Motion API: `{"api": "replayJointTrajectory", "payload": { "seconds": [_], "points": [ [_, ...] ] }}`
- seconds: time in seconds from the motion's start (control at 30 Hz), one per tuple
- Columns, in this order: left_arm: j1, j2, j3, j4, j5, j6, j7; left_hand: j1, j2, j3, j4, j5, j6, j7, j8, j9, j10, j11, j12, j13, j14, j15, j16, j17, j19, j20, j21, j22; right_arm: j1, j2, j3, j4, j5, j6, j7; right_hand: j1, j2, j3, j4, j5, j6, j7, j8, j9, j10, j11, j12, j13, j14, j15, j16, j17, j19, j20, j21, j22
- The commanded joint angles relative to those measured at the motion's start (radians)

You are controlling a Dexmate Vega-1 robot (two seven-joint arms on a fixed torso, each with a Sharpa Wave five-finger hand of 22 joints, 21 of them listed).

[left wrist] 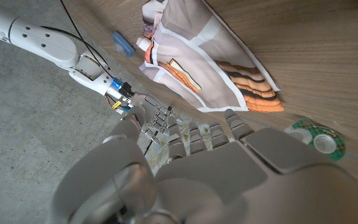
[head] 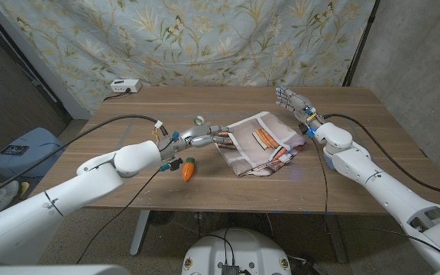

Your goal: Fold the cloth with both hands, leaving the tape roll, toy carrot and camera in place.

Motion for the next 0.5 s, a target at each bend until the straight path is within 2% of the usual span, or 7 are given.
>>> {"api": "replayJointTrajectory", "payload": {
  "seconds": [0.03, 0.37, 0.5],
  "points": [
    [0.035, 0.016, 0.017, -0.047, 0.202, 0.005, 0.071, 0.000, -0.005, -0.003, -0.002, 0.011, 0.011, -0.002, 0.004, 0.002, 0.012, -0.003, 0.008, 0.003, 0.008, 0.002, 0.006, 0.005, 0.007, 0.000, 0.009, 0.005, 0.001, -0.017, -0.001, -0.007, -0.011, -0.008, 0.003, 0.000, -0.011, 0.007, 0.001, -0.002, 0.008, -0.003, -0.003, 0.003, -0.002, -0.001, -0.002, 0.003, 0.000, 0.000, 0.003, 0.001, 0.000, -0.004, 0.004, 0.002],
    [0.033, 0.003, 0.032, -0.067, 0.264, 0.031, 0.043, -0.004, -0.007, -0.006, -0.001, 0.021, 0.027, -0.013, 0.004, 0.002, 0.012, -0.003, 0.006, 0.003, 0.000, 0.003, 0.001, 0.005, -0.006, -0.003, 0.005, 0.005, 0.004, -0.025, 0.001, -0.007, -0.015, 0.000, 0.012, -0.002, -0.012, 0.010, 0.000, -0.004, 0.008, -0.005, -0.004, 0.003, -0.001, -0.002, -0.001, 0.002, -0.002, -0.001, 0.004, -0.002, -0.001, -0.003, 0.004, 0.002],
    [0.037, 0.008, 0.042, -0.084, 0.323, 0.057, 0.046, -0.005, -0.007, -0.006, -0.001, 0.024, 0.032, -0.014, 0.003, 0.002, 0.018, -0.003, 0.008, 0.004, 0.003, 0.002, 0.001, 0.005, -0.006, -0.004, 0.005, 0.005, 0.006, -0.024, 0.000, 0.000, -0.017, 0.006, 0.016, -0.003, -0.012, 0.011, 0.000, -0.004, 0.007, -0.004, -0.004, 0.003, -0.002, -0.003, -0.002, 0.002, -0.002, -0.001, 0.004, -0.002, -0.002, -0.003, 0.004, 0.002]
  ]
}}
